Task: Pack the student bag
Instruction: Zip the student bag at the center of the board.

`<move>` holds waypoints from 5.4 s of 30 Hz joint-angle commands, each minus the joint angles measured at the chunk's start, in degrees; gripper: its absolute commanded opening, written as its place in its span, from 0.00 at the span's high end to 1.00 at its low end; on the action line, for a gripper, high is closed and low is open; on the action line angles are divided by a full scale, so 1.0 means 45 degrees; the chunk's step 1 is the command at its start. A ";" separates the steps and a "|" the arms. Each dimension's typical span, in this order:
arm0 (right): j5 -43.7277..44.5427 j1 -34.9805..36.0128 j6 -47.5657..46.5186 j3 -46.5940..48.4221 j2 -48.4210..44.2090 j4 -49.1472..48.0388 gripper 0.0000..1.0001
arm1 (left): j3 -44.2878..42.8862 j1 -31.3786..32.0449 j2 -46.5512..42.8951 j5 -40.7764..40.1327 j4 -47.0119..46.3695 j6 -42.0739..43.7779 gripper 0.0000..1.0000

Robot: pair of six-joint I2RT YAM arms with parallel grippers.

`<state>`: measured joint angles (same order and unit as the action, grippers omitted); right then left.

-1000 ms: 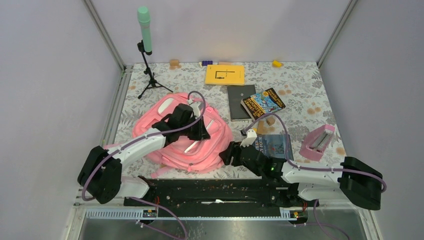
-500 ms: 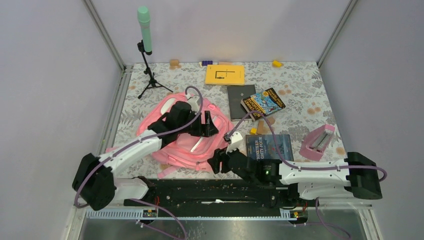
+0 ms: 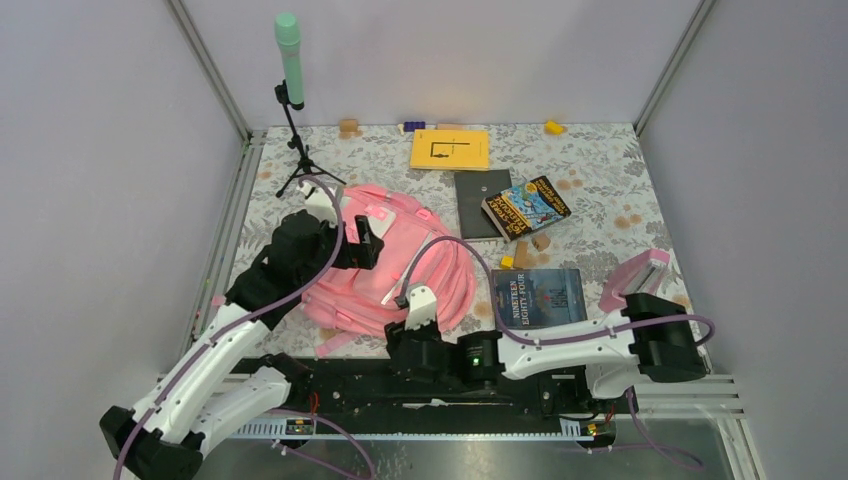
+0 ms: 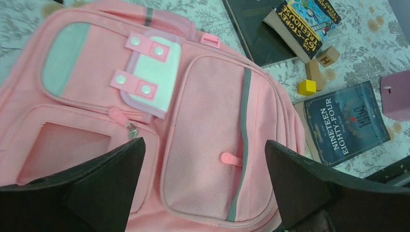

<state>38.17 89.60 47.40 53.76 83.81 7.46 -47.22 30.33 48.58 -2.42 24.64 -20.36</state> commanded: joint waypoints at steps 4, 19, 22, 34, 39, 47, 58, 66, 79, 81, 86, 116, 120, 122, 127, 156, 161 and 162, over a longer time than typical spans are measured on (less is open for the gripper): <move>0.1127 0.0143 0.1012 0.2254 0.2118 0.2516 0.39 | 0.0061 -0.0020 -0.1682 -0.1382 0.0267 0.0877 0.01; 0.1491 -0.0705 0.0445 0.4009 0.4098 0.3250 0.44 | 0.0043 -0.0020 -0.2012 -0.1447 0.0315 0.0911 0.01; 0.1722 -0.0826 0.0151 0.4329 0.4560 0.3249 0.45 | 0.0024 -0.0020 -0.1947 -0.1392 0.0323 0.0911 0.01; 0.1941 -0.1181 0.0417 0.3910 0.5010 0.3256 0.87 | 0.0062 -0.0020 -0.1901 -0.1375 0.0329 0.0911 0.01; 0.1936 -0.1208 0.0053 0.3411 0.4035 0.3164 1.00 | 0.0103 -0.0020 -0.1882 -0.1360 0.0305 0.0955 0.01; -0.1241 -0.2029 -0.2546 0.0191 0.1209 -0.1284 1.00 | 0.0360 -0.0020 -0.2005 -0.0047 -0.0155 0.2185 0.01; -0.6410 -0.4110 -0.4702 -0.1554 -0.1906 -0.3095 1.00 | 0.1063 0.1072 -0.1689 0.4529 -0.0795 0.4205 0.03; -0.7854 -0.5289 -0.4593 -0.3022 -0.3205 -0.4208 1.00 | 0.1207 0.1963 -0.0995 0.4763 0.0253 0.5657 0.13; -0.8991 -0.6139 -0.3718 -0.4047 -0.3352 -0.5988 1.00 | 0.1880 0.5712 -0.0795 0.1138 0.0510 0.6416 0.35; -0.9160 -0.6214 -0.3571 -0.4103 -0.3308 -0.6228 1.00 | 0.2067 0.6070 -0.1038 0.0819 0.0364 0.6383 0.47; -0.9462 -0.6293 -0.3395 -0.4061 -0.3144 -0.6474 1.00 | 0.1979 0.6603 -0.0045 0.0610 0.0452 0.6426 0.47; -0.8930 -0.6386 -0.3892 -0.4368 -0.3771 -0.5928 1.00 | 0.1743 0.7613 0.1642 -0.2617 -0.0053 0.6883 1.00; -0.7711 -0.6675 -0.4195 -0.4338 -0.4151 -0.4759 1.00 | 0.1847 0.7655 0.1458 -0.3040 0.0052 0.6951 1.00; -0.7506 -0.7060 -0.4388 -0.4414 -0.4354 -0.4452 1.00 | 0.1927 0.7668 0.1217 -0.3306 0.0070 0.7002 1.00; -0.7459 -0.8112 -0.5427 -0.4358 -0.4450 -0.3945 1.00 | 0.1962 0.7703 0.0650 -0.4378 0.0232 0.7139 1.00; -1.1345 -1.1322 -0.5663 -0.4296 -0.2450 -0.5855 1.00 | -0.1724 0.7729 0.3124 -0.3829 -0.1525 0.3195 0.12; -1.1067 -1.1330 -0.5544 -0.4264 -0.2555 -0.5680 1.00 | -0.3153 0.7752 0.5392 -0.3783 -0.1627 0.2331 0.16; -1.1047 -1.1327 -0.5507 -0.4262 -0.2573 -0.5706 1.00 | -0.3226 0.7753 0.5699 -0.3863 -0.1716 0.2278 0.17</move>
<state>-11.68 39.00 21.71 34.48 74.67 -16.27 -58.11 65.08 70.22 -18.90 20.23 -5.91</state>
